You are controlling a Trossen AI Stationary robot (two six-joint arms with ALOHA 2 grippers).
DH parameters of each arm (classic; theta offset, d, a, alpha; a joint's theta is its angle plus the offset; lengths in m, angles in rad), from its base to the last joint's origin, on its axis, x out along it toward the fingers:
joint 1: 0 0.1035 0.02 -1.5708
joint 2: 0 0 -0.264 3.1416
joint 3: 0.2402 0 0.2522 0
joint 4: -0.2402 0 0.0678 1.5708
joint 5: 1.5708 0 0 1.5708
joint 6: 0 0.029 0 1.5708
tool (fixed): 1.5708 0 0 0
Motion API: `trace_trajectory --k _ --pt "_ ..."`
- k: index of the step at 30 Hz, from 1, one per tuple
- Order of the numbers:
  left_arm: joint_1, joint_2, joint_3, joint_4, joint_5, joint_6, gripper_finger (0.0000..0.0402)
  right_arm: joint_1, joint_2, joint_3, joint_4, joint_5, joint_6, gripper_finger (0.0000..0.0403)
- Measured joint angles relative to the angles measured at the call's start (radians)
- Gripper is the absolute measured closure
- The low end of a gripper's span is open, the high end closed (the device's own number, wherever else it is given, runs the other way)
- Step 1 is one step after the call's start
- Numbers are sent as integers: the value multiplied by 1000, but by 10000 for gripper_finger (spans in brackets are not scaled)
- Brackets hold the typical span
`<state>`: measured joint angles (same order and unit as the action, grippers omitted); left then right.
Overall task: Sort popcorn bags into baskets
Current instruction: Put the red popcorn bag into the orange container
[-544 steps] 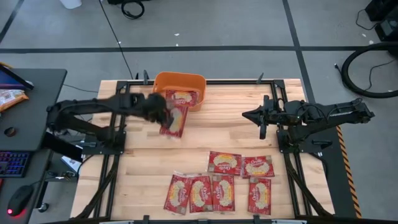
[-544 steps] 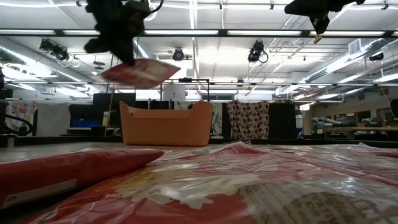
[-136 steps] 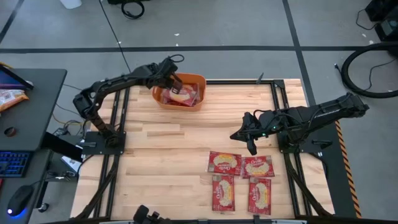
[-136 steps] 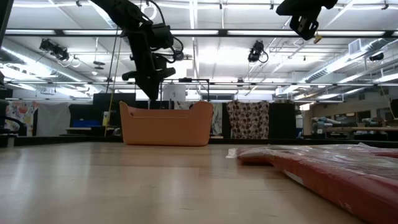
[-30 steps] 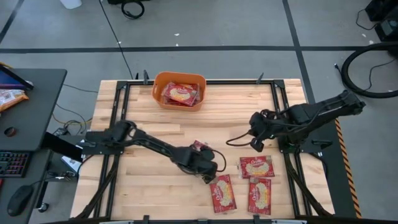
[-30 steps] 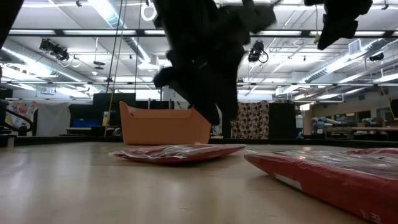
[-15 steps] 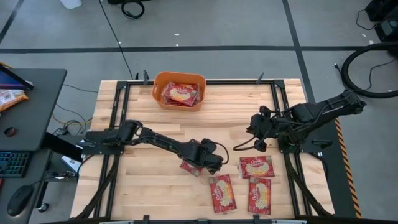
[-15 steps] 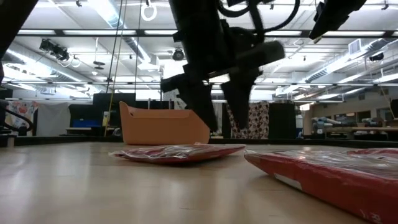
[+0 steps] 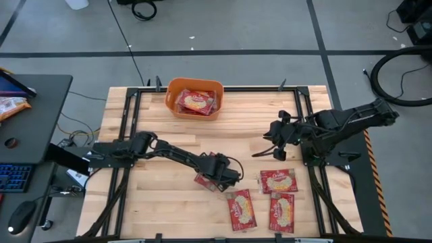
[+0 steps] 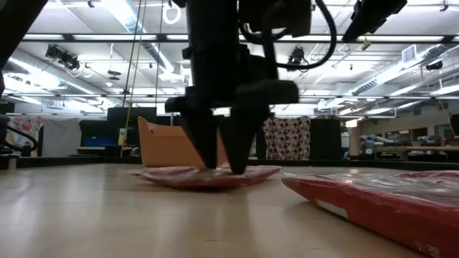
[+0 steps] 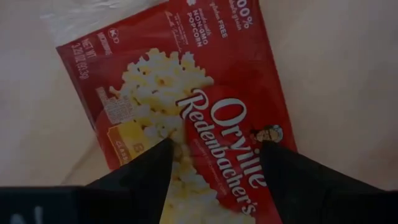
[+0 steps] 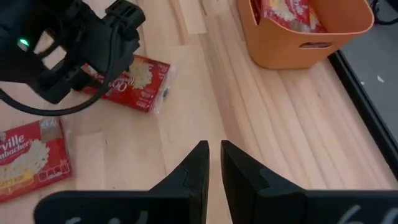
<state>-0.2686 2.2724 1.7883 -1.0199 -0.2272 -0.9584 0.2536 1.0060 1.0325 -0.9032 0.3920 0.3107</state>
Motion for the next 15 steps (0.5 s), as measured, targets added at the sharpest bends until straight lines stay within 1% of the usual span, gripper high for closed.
trace_trajectory --k 3,8,11,15 --pt "10 6 2 -62 -7 61 155 -12 -1 0 11 -25 -1 356" --pt "44 8 -4 -263 -71 152 155 -24 -5 0 23 -51 -1 356" --pt "69 -2 -7 -328 -32 186 155 -29 -6 0 27 -53 -7 356" --pt "85 -25 -4 -319 28 165 155 -29 -6 0 47 -53 -16 356"
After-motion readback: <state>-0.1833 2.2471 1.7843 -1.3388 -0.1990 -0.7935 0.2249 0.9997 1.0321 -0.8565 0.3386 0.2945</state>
